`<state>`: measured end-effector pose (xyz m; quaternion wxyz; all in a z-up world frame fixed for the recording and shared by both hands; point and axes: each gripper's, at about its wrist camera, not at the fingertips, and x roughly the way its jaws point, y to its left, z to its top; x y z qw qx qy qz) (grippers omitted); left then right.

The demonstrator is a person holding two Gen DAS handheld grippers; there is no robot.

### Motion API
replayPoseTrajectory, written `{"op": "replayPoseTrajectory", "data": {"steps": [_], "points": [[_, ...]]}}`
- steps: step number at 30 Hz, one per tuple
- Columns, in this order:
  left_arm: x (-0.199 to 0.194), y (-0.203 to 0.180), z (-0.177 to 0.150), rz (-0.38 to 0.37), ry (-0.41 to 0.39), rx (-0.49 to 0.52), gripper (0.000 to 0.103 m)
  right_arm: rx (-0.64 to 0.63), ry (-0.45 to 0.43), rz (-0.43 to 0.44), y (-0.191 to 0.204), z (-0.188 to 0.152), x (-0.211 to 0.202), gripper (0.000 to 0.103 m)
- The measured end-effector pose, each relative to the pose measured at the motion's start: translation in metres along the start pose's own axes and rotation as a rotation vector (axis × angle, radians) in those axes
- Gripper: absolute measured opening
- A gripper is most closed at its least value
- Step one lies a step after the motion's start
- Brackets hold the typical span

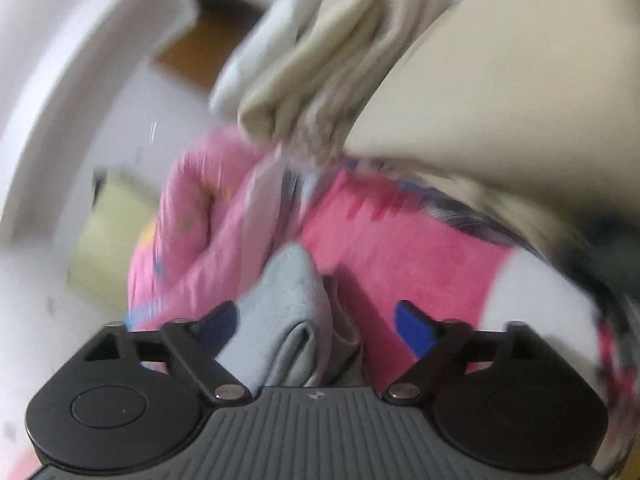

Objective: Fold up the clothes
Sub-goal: 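Lift the garment end with the right gripper and fold it over, then lay the folded end down and open the right gripper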

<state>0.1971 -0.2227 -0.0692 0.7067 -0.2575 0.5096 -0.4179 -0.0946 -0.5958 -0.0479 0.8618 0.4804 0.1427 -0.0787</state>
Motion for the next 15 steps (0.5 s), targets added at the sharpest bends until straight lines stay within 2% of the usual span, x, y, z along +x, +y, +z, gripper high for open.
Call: {"op": "replayPoseTrajectory", "data": {"steps": [1, 4, 6, 13, 15], "points": [[0.004, 0.001, 0.0, -0.009, 0.012, 0.002, 0.092, -0.019, 0.072, 0.002, -0.004, 0.01, 0.013, 0.096], [0.01, 0.002, 0.003, -0.048, 0.021, 0.018, 0.097, -0.097, 0.186, -0.067, -0.006, 0.021, 0.043, 0.096], [0.015, 0.004, 0.006, -0.073, 0.035, 0.016, 0.098, -0.146, 0.235, -0.053, 0.002, 0.021, 0.053, 0.096], [0.03, -0.003, 0.012, -0.11, 0.096, 0.073, 0.102, -0.155, 0.392, 0.001, 0.018, 0.012, 0.096, 0.094], [0.036, -0.006, 0.012, -0.115, 0.104, 0.09, 0.102, -0.133, 0.42, 0.031, 0.019, 0.012, 0.109, 0.088]]}}
